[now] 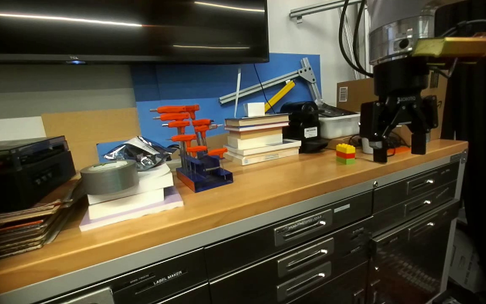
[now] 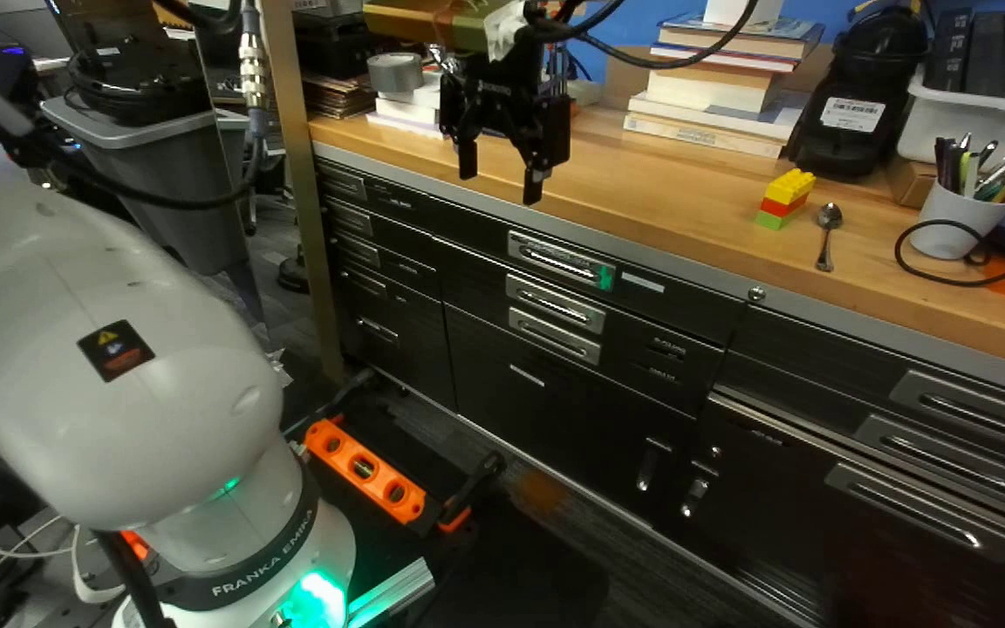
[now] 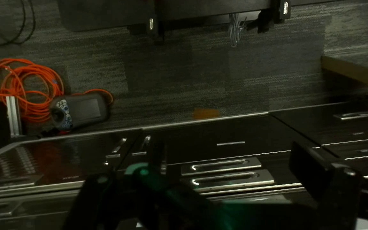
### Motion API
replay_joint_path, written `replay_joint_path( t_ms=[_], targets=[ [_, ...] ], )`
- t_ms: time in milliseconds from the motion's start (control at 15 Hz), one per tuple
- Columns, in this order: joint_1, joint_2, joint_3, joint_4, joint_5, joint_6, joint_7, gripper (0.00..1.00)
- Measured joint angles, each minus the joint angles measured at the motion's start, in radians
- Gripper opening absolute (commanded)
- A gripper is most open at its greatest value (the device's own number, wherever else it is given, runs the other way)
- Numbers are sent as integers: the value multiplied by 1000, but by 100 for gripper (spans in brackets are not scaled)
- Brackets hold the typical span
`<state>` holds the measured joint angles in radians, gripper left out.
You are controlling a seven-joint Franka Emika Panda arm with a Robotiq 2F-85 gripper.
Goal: Put the black object in the top drawer
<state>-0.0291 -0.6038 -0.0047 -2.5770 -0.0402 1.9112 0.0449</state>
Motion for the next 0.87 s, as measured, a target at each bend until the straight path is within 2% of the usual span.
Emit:
replay_joint_path(
  t_ms=[400, 867],
  targets=[
    [0, -66, -8, -13, -4, 11, -117, 100],
    [0, -73, -13, -24, -4, 25, -130, 100]
  ],
)
